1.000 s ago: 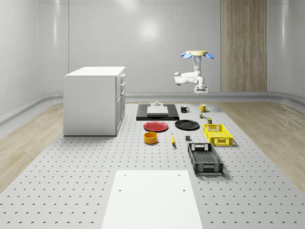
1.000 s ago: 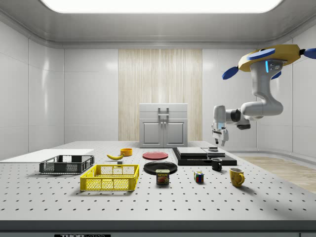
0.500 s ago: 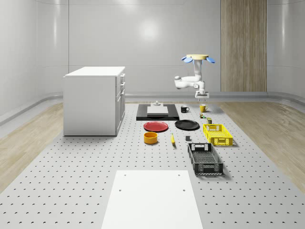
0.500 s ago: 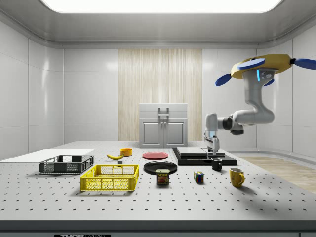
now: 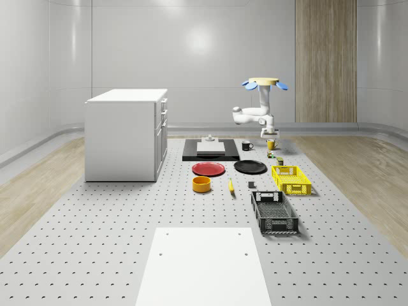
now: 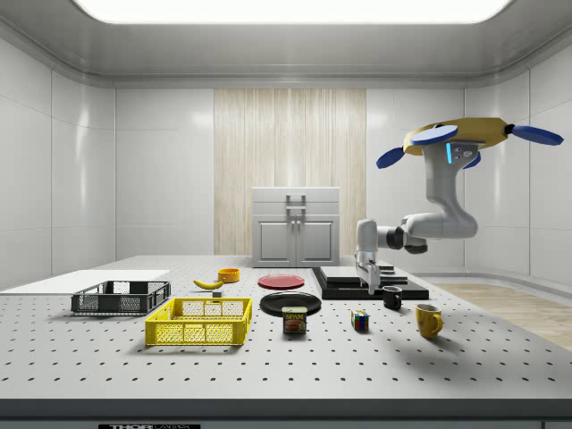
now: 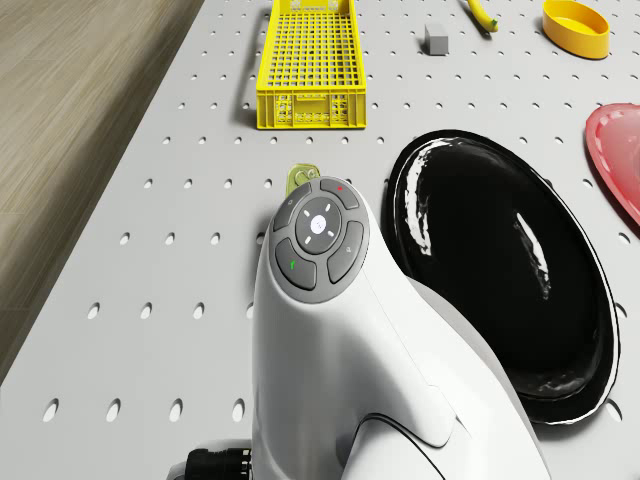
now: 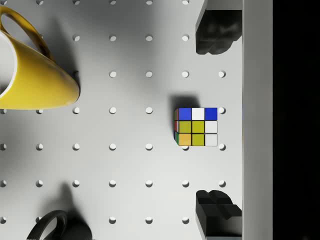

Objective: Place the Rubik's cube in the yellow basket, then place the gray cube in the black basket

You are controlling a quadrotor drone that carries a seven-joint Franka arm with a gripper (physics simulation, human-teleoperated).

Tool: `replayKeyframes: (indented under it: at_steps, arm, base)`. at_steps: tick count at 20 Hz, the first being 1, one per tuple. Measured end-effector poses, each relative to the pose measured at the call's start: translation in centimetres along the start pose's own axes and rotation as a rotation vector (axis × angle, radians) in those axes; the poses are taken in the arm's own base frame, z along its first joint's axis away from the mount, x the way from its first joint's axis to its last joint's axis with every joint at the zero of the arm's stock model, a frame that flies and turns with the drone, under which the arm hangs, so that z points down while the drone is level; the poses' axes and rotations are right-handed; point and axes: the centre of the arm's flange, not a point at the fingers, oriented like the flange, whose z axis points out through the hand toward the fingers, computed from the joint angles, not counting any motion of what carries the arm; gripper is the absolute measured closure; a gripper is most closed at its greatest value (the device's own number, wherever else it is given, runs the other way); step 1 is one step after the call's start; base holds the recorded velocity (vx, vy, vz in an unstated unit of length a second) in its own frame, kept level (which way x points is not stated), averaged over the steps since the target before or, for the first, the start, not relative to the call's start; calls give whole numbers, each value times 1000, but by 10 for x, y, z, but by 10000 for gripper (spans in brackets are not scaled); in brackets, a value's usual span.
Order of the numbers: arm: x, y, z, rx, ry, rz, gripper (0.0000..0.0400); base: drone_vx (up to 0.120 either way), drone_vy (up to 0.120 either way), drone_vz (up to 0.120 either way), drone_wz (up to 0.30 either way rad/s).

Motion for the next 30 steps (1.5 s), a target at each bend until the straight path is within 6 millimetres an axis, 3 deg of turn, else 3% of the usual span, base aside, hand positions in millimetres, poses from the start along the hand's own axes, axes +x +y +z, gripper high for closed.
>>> replayKeyframes:
  at_steps: [10,21,30]
  arm:
    - [0,0,0,0,0,0,0]
    - [0,0,0,0,0,0,0]
    - [0,0,17,0,0,0,0]
  base:
    - [24,0,-84,0]
    - [0,-15,0,0]
    - [53,0,0,0]
